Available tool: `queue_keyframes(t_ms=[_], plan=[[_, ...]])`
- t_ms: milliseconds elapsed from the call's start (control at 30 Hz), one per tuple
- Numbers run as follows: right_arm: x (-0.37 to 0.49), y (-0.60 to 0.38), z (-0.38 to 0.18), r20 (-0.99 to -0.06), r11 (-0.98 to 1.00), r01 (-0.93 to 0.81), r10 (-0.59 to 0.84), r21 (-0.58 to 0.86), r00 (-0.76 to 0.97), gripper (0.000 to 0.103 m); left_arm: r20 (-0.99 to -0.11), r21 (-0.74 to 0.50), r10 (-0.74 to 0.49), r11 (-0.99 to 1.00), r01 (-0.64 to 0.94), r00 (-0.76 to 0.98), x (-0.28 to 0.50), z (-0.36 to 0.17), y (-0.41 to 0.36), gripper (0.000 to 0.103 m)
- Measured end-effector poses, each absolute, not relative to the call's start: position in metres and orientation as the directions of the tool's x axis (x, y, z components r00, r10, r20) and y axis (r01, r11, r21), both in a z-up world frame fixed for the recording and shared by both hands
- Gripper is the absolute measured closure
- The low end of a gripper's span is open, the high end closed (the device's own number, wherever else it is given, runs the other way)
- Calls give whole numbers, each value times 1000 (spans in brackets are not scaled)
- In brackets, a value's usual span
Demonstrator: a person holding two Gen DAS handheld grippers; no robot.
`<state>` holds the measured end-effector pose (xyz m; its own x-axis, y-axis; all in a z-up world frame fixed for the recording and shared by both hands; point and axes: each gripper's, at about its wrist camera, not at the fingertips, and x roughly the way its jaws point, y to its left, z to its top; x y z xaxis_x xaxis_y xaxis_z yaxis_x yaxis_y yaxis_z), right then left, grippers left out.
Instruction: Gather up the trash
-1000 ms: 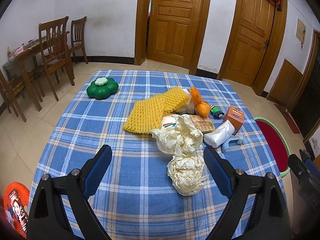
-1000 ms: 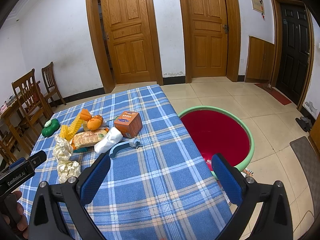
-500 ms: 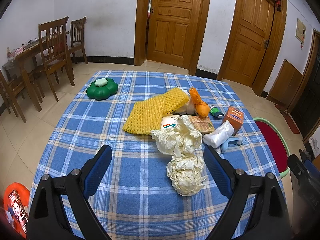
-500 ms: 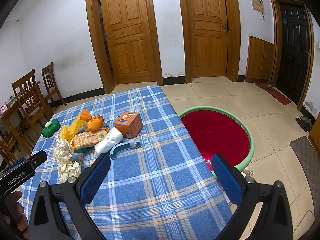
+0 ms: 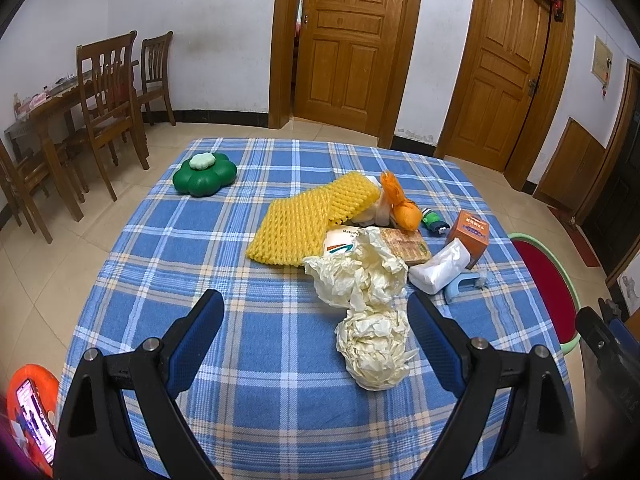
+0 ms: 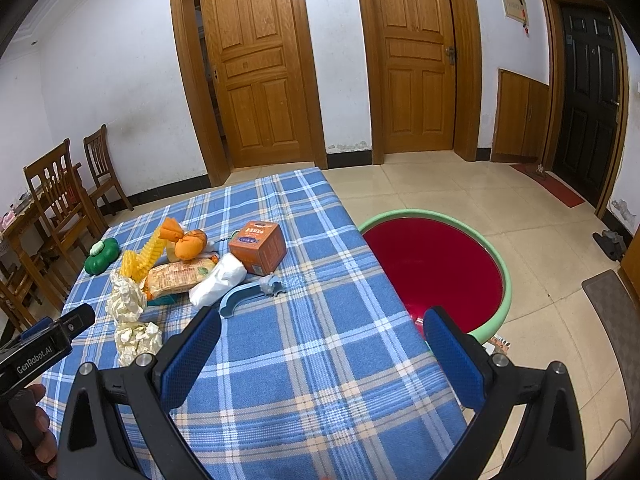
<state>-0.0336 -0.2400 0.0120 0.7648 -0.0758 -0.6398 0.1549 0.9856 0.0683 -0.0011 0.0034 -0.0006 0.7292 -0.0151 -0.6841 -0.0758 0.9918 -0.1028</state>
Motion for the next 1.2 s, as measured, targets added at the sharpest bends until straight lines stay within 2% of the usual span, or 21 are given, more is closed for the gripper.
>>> queue_keyframes(t_ms=[400,967,1200], plan=[[-29,-232,5,-650,986,148,-66,73,758,0,-693,-107,-13,991,-85,720,3,-11,12,11],[22,-229,-12,-651,989,105,-14,101,759,0,-719,-111,19,984,-141,695,30,-29,53,12],[54,-220,-23,-708,987,75,47,140,704,0,-724,-111,44,978,-179,688,43,-36,71,12]])
